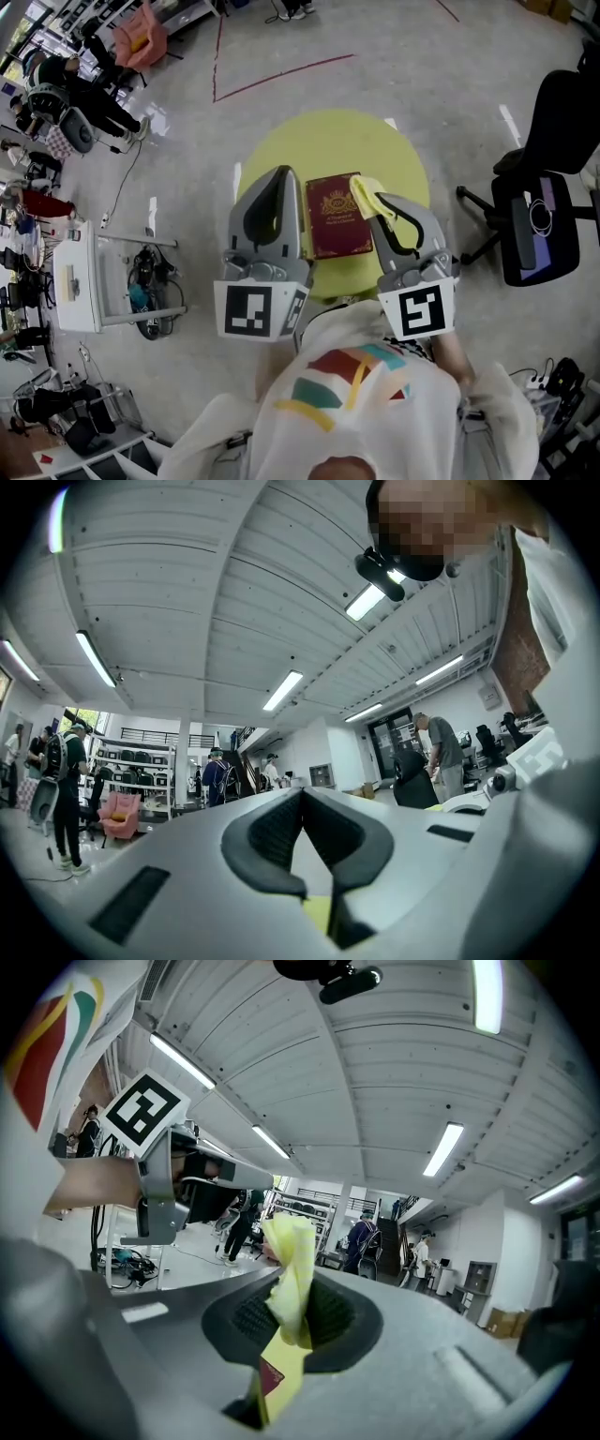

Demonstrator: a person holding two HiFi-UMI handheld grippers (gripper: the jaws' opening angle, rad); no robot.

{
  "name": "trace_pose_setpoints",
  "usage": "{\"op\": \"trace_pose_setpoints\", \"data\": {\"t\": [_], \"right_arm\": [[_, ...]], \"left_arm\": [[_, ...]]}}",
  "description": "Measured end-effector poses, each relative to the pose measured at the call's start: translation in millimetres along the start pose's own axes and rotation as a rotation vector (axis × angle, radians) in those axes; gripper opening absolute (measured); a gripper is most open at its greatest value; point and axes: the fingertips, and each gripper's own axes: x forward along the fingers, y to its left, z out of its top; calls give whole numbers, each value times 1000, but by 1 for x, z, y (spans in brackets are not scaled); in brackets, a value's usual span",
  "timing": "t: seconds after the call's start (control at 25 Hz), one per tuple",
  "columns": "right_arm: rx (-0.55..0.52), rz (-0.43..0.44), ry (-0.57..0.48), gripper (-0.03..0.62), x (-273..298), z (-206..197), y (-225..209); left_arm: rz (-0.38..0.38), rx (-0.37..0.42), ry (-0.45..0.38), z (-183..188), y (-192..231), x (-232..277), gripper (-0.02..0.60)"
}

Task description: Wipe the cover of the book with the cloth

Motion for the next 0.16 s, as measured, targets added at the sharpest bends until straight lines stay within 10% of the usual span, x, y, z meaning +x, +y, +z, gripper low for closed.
{"op": "trace_pose_setpoints", "data": {"t": [0.16], "right_arm": [[-8, -9, 4, 29, -4, 2, 1]], "left_arm": [[-1, -2, -4, 3, 0, -5, 15]]}}
